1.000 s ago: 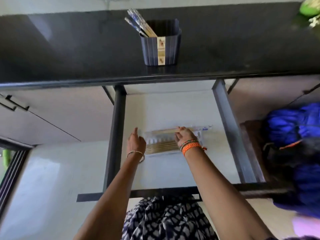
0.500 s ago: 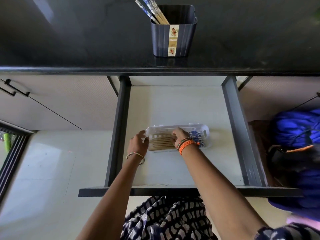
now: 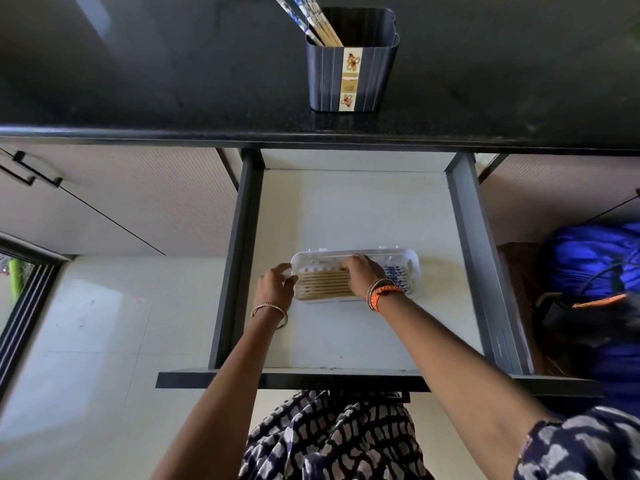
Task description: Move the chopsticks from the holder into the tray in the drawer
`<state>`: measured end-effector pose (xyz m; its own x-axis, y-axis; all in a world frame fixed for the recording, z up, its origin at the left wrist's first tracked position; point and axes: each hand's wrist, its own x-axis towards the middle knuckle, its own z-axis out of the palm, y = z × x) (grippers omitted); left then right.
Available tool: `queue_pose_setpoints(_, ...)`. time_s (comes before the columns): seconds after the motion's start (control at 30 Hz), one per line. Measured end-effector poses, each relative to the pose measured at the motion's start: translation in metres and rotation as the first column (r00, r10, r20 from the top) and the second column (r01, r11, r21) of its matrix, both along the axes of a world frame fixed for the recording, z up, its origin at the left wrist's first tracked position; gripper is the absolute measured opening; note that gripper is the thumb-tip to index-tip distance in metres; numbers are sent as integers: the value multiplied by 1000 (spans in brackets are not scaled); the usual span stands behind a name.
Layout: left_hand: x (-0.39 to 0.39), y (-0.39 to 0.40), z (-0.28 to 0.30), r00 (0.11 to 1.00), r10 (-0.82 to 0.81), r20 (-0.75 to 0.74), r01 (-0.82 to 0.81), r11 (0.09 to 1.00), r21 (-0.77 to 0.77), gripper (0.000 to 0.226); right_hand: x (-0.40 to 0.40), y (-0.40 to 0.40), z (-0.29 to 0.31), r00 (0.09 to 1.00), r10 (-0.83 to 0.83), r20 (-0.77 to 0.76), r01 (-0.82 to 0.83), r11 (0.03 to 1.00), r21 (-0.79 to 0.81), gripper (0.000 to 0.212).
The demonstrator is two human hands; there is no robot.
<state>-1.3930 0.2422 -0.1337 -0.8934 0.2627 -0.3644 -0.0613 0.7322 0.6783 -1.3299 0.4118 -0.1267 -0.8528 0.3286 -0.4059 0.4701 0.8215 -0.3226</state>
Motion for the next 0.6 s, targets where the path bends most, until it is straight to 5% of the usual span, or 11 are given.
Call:
queue_pose_setpoints(0.2, -27, 17, 36, 992, 70, -105, -57, 991, 120, 31, -17, 11, 43, 993, 11, -116, -7, 999, 33, 36)
queue_pose_setpoints(0.3, -58, 40, 78, 969, 85, -232, -30, 973, 231, 30, -44, 28, 90, 953, -10, -303, 33, 997, 70, 32)
queue_pose_setpoints(0.43, -100, 71, 140, 882, 63, -467, 109, 937, 333, 26, -94, 59, 166, 791, -87, -606, 89, 996, -27, 30)
queue_pose_setpoints(0.6, -137, 99, 191, 842, -107, -529, 297, 910, 289, 34, -146, 96, 220, 615, -109, -781, 131, 991, -35, 22)
